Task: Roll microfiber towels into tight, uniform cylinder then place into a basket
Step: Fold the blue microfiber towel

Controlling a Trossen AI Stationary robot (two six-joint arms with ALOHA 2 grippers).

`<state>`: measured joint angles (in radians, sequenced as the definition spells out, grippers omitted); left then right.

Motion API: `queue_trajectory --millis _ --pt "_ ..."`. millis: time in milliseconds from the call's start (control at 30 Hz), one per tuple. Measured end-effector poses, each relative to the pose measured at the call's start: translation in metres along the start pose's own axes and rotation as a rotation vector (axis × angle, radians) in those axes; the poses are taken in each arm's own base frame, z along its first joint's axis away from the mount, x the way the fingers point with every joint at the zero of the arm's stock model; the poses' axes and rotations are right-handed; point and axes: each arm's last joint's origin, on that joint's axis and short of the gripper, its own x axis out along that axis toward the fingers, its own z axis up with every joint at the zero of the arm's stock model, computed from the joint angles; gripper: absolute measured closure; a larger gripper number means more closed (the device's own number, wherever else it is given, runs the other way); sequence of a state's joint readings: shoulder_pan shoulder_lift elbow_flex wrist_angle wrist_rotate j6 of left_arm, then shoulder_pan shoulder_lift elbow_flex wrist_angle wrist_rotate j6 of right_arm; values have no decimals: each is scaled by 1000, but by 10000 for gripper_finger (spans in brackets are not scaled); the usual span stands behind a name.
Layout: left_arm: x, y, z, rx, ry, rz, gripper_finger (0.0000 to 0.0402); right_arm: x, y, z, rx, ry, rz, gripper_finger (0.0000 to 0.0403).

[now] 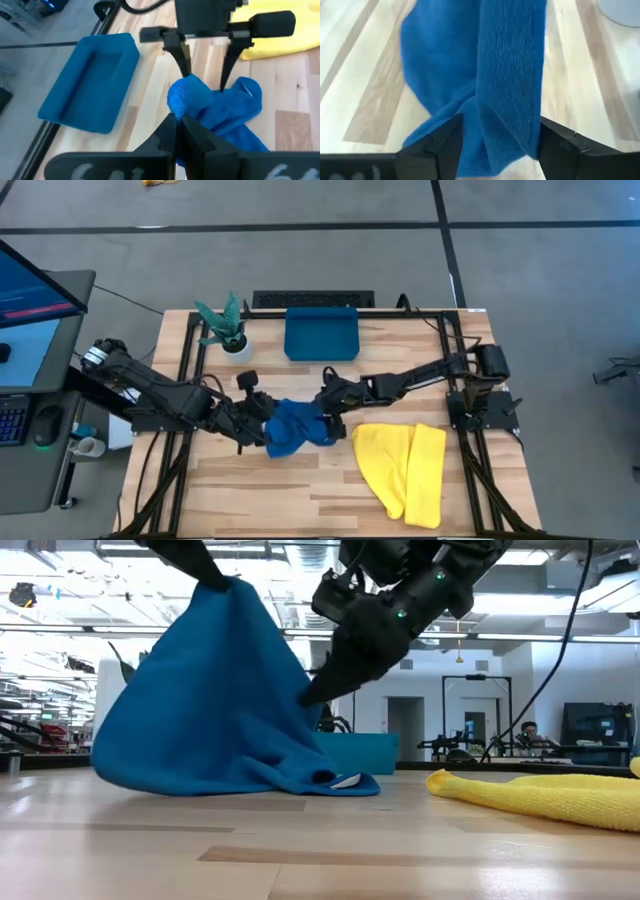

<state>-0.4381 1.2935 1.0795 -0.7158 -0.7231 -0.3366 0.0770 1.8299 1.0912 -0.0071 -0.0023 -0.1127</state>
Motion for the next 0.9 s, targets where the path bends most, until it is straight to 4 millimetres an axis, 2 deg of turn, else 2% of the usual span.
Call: queue_trajectory --millis 433,533,667,900 --pt "-17 8 24 42 -53 7 400 -2 33 1 -72 7 121 159" --pt "-21 10 30 49 -70 6 400 -2 38 2 -85 5 86 159" --pt "-26 12 37 45 -89 1 400 -2 34 1 -79 19 5 159" --pt "-25 13 34 54 -66 -2 400 -1 27 3 -46 -1 -23 159"
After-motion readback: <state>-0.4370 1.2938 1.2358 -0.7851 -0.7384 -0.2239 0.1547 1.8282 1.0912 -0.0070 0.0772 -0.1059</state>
